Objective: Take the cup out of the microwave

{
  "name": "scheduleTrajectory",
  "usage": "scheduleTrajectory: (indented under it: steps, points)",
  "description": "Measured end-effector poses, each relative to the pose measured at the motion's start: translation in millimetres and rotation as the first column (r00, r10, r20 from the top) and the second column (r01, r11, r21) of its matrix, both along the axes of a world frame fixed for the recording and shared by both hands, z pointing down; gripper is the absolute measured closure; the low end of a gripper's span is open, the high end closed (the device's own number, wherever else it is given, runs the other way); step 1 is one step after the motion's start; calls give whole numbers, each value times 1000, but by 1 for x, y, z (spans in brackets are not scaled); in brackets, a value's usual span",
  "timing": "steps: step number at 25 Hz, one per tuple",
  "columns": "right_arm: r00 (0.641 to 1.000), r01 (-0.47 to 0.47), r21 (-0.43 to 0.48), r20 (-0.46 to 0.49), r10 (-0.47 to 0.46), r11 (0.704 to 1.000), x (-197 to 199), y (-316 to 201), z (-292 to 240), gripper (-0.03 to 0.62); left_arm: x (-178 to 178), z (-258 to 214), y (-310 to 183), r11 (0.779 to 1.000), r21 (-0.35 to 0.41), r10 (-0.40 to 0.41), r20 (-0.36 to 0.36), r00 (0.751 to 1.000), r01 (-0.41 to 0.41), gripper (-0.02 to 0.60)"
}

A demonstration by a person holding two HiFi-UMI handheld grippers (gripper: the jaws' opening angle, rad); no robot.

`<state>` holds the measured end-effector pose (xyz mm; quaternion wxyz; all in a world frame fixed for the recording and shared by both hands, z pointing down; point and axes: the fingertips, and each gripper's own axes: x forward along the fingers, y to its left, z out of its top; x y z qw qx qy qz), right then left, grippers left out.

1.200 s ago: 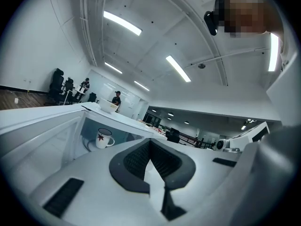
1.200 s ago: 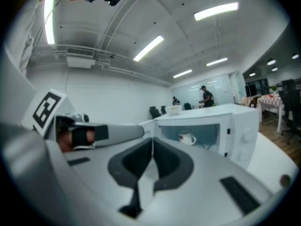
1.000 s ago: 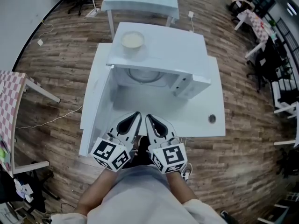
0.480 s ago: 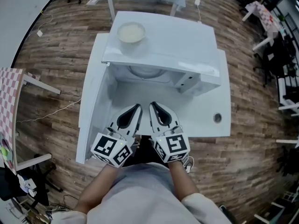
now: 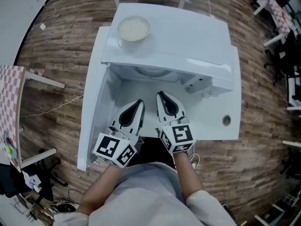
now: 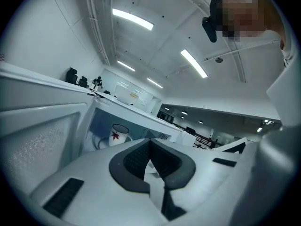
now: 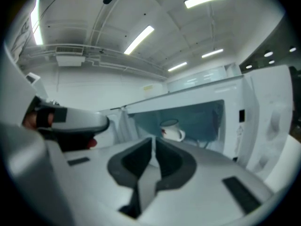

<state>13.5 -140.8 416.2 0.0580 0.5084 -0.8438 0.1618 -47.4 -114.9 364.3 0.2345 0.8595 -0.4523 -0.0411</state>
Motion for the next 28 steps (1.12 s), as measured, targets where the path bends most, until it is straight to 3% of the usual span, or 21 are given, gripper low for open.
scheduleTrajectory:
  steps: [8, 28]
  points:
    - [1000, -14, 12, -17, 14, 1000, 11, -35, 18, 566, 1, 12, -14, 999, -13, -40, 15, 999, 40, 574]
    - [997, -37, 32, -62, 39, 999, 23, -112, 53, 428, 2, 41, -32, 996, -61, -68, 59, 996, 72, 574]
